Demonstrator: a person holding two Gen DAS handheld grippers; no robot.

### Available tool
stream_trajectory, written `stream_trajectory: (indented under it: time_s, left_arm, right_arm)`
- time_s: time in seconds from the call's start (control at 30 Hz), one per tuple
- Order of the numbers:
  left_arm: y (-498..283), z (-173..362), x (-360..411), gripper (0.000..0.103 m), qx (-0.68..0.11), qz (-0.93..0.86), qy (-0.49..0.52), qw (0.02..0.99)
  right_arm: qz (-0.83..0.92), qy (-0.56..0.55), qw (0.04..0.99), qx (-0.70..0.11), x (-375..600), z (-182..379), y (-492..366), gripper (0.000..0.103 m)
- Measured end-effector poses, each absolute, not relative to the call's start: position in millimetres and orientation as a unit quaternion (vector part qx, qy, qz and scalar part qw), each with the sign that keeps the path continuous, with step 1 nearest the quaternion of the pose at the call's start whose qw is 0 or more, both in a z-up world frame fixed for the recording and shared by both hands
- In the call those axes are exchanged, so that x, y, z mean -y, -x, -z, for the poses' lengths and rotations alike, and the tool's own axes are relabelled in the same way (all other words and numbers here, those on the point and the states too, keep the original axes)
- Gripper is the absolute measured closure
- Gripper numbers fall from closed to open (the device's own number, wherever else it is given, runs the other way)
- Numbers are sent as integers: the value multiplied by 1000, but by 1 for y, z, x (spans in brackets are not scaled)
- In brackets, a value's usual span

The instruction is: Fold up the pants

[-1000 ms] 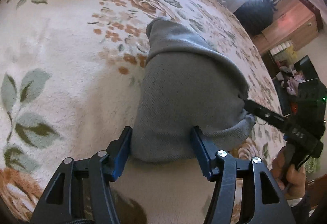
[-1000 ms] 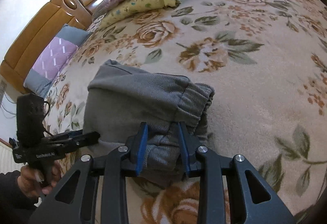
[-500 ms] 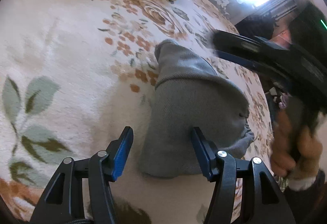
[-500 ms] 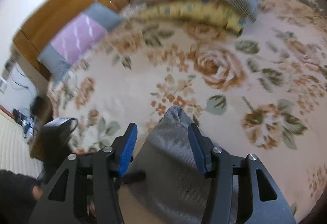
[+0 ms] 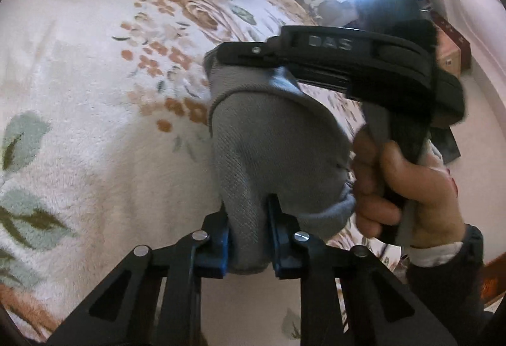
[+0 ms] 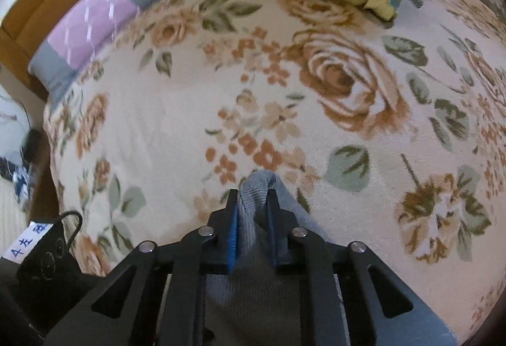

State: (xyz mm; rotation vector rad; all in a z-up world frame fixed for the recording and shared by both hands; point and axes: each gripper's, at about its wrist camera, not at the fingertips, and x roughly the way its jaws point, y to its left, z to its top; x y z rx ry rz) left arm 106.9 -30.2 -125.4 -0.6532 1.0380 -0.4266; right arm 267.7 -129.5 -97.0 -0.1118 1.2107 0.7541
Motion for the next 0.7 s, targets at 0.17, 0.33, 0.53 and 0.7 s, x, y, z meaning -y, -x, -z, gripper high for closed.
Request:
stream_trajectory:
  time_s: [0.17, 0.33, 0.53, 0.7]
  left_arm:
    - [-101, 128, 25, 88, -488, 194, 316, 791]
    - [-93, 118, 23, 91, -478, 198, 317, 795]
    - [-95, 136, 22, 90, -488, 187, 310, 794]
    - [-92, 134, 13, 71, -512, 176, 300, 785]
  right_arm:
    - [-336, 5, 755, -563, 134, 117, -278, 90]
    - [-326, -13, 776, -540, 138, 103, -276, 91]
    - [-313, -23, 767, -560, 138, 126, -281, 91]
    - [-315, -31, 784, -534, 143, 112, -269, 80]
